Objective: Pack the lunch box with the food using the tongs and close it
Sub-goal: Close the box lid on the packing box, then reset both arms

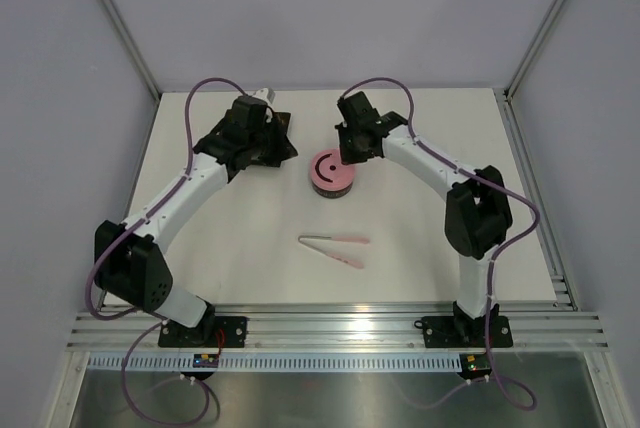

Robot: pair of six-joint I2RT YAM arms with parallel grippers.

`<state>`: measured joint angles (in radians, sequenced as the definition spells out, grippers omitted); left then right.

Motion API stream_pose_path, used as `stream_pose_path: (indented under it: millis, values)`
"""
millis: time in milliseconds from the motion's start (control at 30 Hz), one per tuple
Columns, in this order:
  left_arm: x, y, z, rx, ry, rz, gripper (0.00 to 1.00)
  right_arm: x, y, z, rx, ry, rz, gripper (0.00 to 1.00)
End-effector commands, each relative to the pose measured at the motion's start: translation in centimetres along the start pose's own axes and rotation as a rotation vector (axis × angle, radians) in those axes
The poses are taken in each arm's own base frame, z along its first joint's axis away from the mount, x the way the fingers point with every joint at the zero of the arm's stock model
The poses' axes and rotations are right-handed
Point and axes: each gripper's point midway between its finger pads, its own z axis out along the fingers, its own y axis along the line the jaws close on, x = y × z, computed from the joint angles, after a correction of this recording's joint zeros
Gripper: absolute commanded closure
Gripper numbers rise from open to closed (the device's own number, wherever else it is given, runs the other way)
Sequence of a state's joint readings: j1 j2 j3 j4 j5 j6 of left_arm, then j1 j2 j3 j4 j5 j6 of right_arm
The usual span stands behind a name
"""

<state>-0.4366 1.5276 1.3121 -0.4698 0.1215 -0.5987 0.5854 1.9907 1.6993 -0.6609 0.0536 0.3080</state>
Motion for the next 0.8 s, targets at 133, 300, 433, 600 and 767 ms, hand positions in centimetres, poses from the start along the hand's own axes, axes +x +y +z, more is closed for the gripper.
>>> stream_pose_path:
  millis: [133,300,433,600,767]
  values:
    - [-2.9,-1.4,-5.7,0.036,-0.137,0.046,1.0,-7.4,-2.1,-12.6,0.108,-0.356,0.041,0.52]
    - [-3.7,-1.7,-9.0,0.061,-0.207,0.067,0.87,-6.7,-4.2,-16.1,0.161,-0.385,0.067,0.18]
    - [-4.1,-1.5,-12.0,0.061,-0.266,0.094,0.62,-5.8,-7.1,-19.5,0.266,-0.461,0.108,0.01]
    - [-4.9,-1.0,-15.2,0.036,-0.343,0.11,0.26,-4.0,-10.1,-21.5,0.384,-0.495,0.156,0.0]
    - [-5.3,-0.5,-17.6,0.007,-0.394,0.118,0.01,-1.6,-11.8,-22.5,0.442,-0.492,0.196,0.0]
